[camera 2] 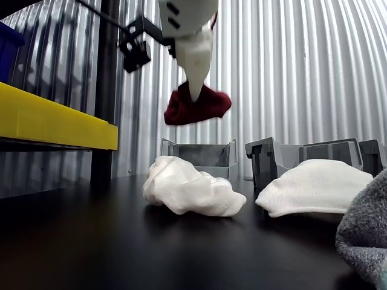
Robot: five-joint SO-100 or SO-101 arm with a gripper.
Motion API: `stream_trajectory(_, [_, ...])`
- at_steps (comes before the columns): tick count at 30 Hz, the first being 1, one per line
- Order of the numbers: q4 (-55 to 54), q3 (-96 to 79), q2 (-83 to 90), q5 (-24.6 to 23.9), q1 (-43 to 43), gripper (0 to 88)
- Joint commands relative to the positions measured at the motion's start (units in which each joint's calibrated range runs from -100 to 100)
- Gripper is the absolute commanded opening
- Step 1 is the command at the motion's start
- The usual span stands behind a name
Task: Put the sock in the container
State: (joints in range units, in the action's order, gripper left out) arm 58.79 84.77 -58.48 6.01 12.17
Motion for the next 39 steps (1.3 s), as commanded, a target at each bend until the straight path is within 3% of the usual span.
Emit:
stream_trajectory(1, [-1.23, 2.15, 0.89, -0.37, -0.87, 1.3])
stream_trajectory(13, [-1.32, 2.51, 0.13, -0.2, -1.03, 1.5])
stream_trajectory(20, [-0.98, 2.87, 0.97, -0.32, -1.03, 16.8])
stream_trajectory(34, [-0.72, 3.05, 1.47, -0.15, -3.08, 18.7])
stream_trajectory(39, [2.95, 2.96, 3.56, -0.26, -2.53, 28.0])
